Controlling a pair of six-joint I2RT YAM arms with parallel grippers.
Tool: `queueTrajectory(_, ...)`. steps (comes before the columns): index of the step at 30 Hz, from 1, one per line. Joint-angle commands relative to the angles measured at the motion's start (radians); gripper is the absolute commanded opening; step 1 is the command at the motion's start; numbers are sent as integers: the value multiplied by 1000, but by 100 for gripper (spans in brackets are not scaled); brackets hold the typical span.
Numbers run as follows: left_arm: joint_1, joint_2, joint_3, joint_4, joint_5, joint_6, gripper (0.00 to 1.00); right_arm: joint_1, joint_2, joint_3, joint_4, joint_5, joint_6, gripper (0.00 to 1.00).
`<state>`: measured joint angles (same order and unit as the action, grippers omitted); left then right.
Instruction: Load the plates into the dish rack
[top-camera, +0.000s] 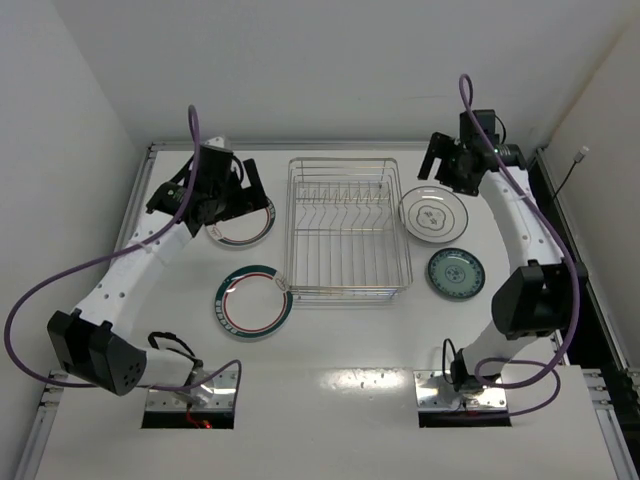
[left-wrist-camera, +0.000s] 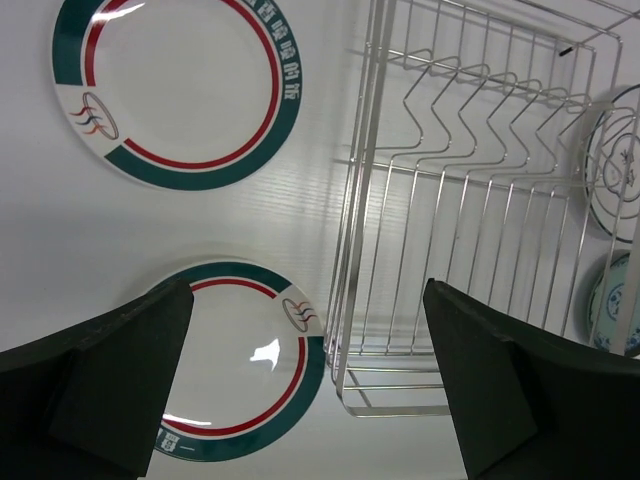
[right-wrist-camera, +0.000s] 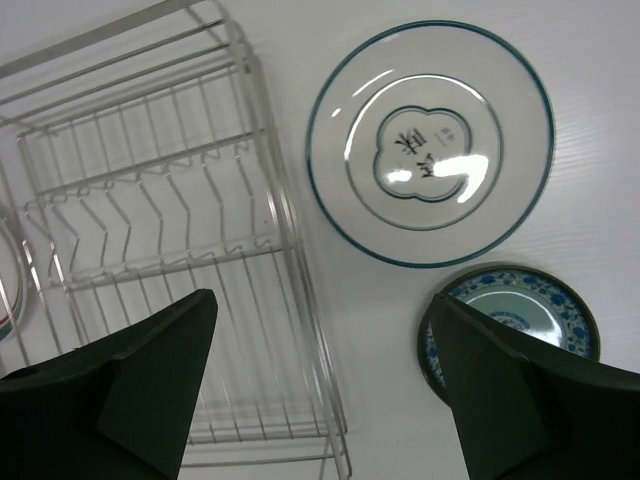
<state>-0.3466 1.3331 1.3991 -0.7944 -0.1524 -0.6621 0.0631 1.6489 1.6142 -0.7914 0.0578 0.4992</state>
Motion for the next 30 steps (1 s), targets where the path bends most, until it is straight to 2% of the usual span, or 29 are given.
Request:
queueTrajectory(1, 0, -5, -12, 24, -38, 15, 100, -42, -23, -20, 9, 59, 35, 86)
queueTrajectory(4, 0, 20, 26, 24, -47, 15, 100, -110, 20, -20, 20, 10, 26, 91)
queueTrajectory(7, 0, 31, 37, 24, -36, 15, 100, -210, 57, -45, 32, -102, 25, 91)
queueTrajectory(8, 0, 41, 37, 24, -26, 15, 100, -268, 86, -57, 73, -192, 25, 91)
queueTrajectory(13, 0, 63, 60, 35, -35, 24, 100, -399, 227, -56, 125, -367, 44, 86)
queueTrajectory(15, 0, 74, 70, 35, -49, 24, 100, -422, 294, 4, 141, -453, 9, 84)
queueTrajectory(16, 0, 74, 87, 35, -62, 24, 100, -433, 378, 39, 117, -454, -5, 83)
queueTrajectory(20, 9, 110, 129, 24, -47, 24, 100, -433, 526, 197, 3, -452, -76, 81)
queueTrajectory(24, 30, 121, 129, 34, -38, 24, 100, -433, 577, 220, -6, -426, -100, 81)
queueTrajectory(30, 69, 130, 129, 34, -26, 24, 100, -433, 635, 237, -52, -394, -100, 75)
